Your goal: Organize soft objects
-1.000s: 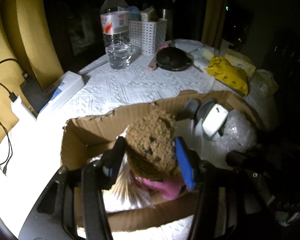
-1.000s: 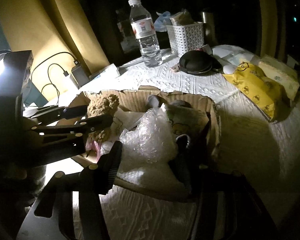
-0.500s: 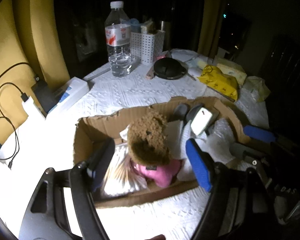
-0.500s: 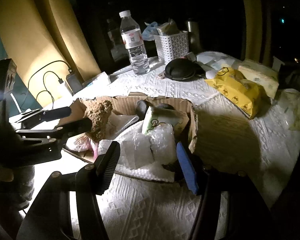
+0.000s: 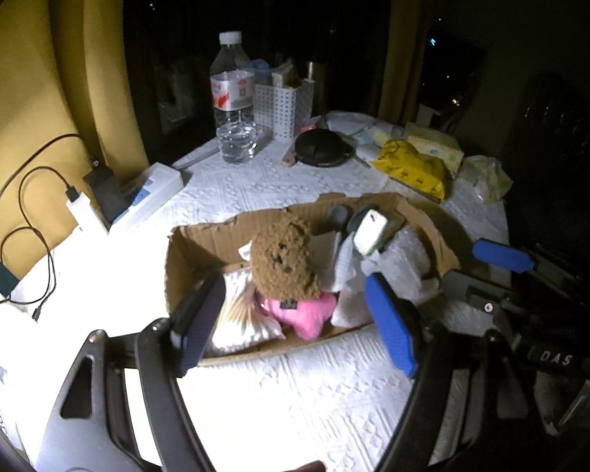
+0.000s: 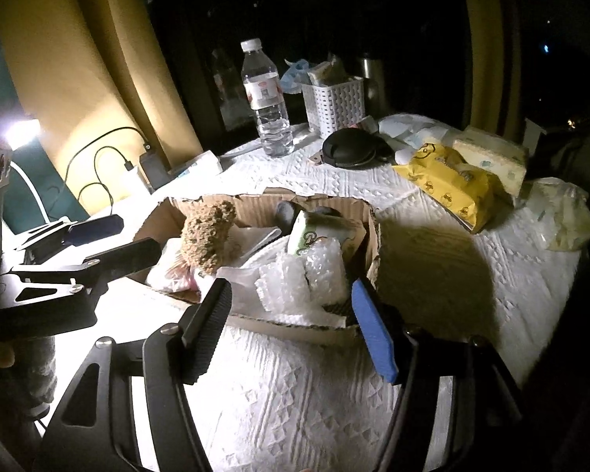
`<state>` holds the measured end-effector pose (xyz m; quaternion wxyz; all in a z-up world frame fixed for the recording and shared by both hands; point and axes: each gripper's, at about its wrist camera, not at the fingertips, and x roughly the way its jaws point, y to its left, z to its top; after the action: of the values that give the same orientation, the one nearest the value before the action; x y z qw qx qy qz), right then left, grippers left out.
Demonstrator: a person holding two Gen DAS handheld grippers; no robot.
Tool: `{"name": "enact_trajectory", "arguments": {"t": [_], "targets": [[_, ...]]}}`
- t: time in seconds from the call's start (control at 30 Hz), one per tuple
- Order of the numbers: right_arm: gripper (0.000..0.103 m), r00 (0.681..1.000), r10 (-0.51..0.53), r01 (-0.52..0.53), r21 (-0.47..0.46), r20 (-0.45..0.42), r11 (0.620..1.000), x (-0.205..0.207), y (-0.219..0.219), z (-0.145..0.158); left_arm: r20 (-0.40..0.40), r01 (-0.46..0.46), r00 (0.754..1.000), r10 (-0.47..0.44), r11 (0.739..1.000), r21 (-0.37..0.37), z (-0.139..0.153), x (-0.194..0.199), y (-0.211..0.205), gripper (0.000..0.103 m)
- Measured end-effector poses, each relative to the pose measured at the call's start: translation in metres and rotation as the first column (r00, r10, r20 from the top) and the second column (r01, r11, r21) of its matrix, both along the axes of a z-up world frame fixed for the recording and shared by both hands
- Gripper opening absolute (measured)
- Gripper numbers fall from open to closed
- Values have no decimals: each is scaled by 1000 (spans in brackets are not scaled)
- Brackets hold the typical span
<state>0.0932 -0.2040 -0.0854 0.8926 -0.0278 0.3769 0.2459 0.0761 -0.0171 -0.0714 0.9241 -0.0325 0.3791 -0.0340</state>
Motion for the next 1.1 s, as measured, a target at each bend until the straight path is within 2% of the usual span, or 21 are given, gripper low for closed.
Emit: {"name": "enact_trajectory", "arguments": {"t": [0.3, 0.43, 1.1], "targets": [[67, 1000, -1, 1, -8, 28, 1000, -20, 4, 12, 40, 6, 999, -6, 1000, -15, 16, -23, 1, 76], [67, 999, -5, 6, -11, 44, 1000, -29, 4, 19, 42, 21, 999, -20, 1000, -12, 21, -31, -2, 85], [67, 992, -39, 43, -29, 119, 999, -75, 10, 57, 88, -44, 995, 38, 997, 62, 60, -74, 1, 86]]}}
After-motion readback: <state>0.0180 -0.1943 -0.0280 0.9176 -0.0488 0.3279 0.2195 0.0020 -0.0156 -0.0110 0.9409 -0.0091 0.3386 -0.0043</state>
